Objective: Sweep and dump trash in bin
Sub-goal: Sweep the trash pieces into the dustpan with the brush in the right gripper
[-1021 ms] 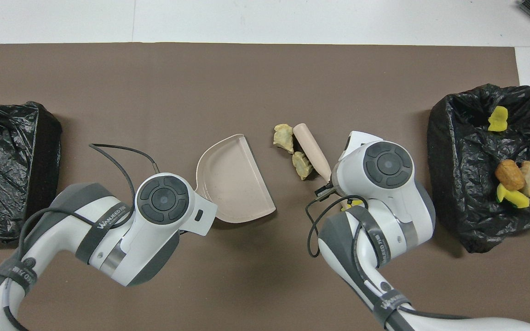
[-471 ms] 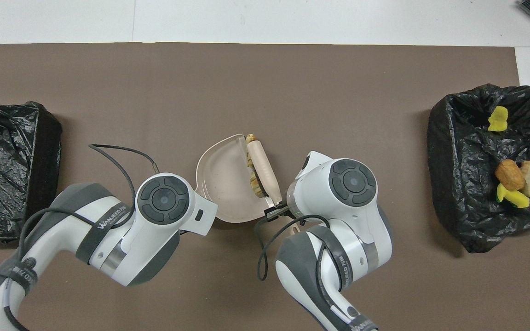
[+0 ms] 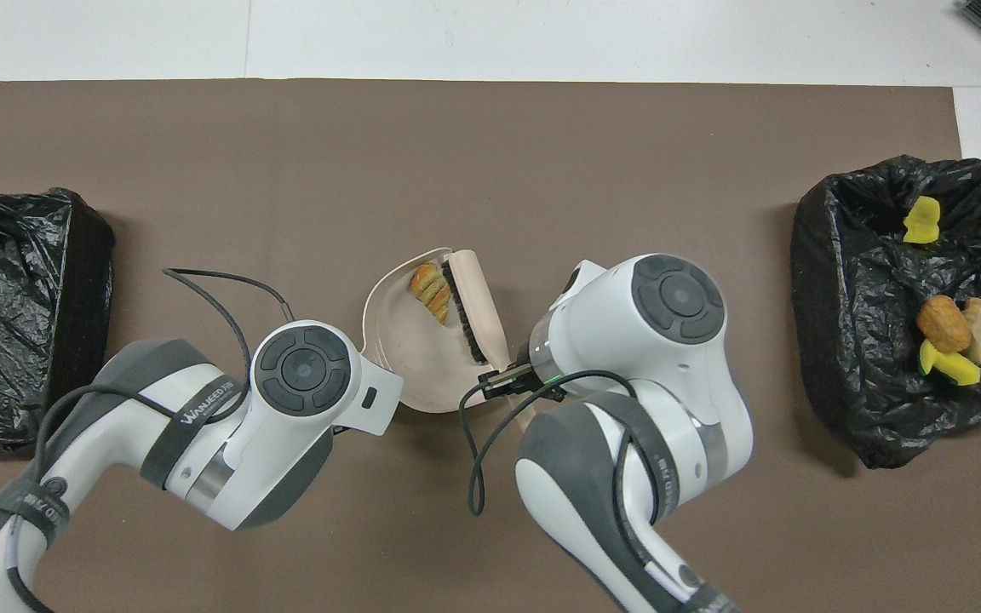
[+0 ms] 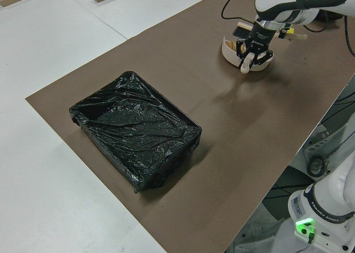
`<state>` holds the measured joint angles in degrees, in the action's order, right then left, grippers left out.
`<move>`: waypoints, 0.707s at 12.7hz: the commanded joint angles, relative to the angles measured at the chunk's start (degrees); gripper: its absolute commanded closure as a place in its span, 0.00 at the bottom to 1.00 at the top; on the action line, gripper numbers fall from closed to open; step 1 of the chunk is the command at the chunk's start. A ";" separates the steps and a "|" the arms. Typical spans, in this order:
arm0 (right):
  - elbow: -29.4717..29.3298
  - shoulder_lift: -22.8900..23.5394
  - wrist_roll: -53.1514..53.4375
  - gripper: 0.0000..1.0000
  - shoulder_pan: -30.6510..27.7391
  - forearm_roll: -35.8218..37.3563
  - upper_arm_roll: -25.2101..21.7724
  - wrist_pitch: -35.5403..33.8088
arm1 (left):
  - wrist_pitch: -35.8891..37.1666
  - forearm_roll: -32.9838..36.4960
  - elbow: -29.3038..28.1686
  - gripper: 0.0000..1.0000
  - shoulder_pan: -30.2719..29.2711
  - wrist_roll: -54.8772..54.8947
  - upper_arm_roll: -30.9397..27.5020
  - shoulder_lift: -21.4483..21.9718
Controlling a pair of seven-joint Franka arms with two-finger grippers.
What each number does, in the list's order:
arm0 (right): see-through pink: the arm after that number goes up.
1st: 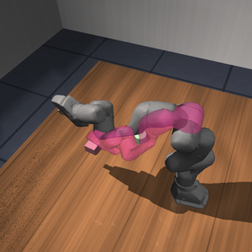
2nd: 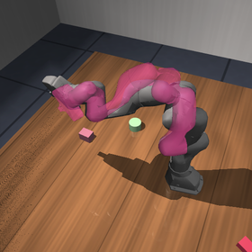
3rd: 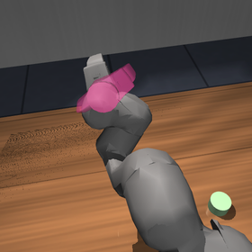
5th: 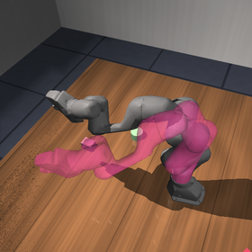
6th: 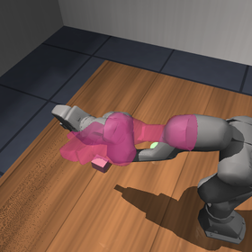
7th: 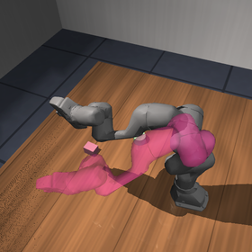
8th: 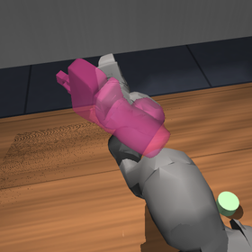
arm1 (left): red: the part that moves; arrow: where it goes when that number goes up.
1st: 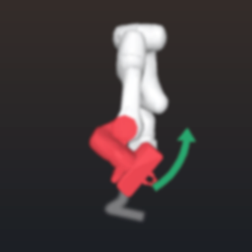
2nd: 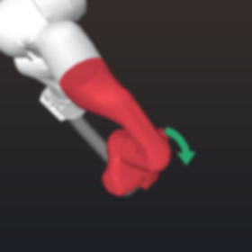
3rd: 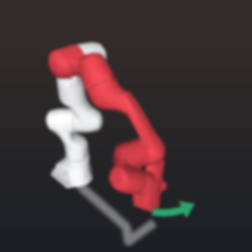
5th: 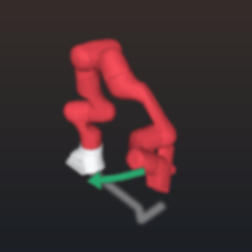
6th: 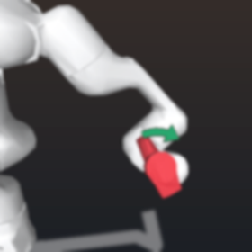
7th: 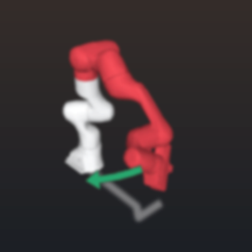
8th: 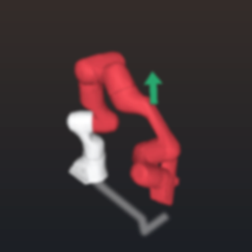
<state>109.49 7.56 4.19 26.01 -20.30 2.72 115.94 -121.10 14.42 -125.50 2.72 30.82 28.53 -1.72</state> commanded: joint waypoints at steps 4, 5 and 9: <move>2.65 -4.56 9.32 1.00 -4.20 13.69 0.26 -6.94 | -1.06 1.13 -0.36 1.00 -0.17 3.28 0.04 0.31; 3.70 -5.09 11.43 1.00 -4.91 15.54 0.26 -7.56 | -1.15 1.05 -0.36 1.00 -0.17 3.28 0.13 0.31; 13.88 -11.41 25.41 1.00 -6.32 22.66 0.35 -7.48 | -1.15 1.04 -0.36 1.00 -0.17 2.93 0.13 0.40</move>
<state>117.02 1.40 24.18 20.60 -0.64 2.45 108.13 -121.72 14.57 -125.50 2.65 33.08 28.45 -1.72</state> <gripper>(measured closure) 0.744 0.687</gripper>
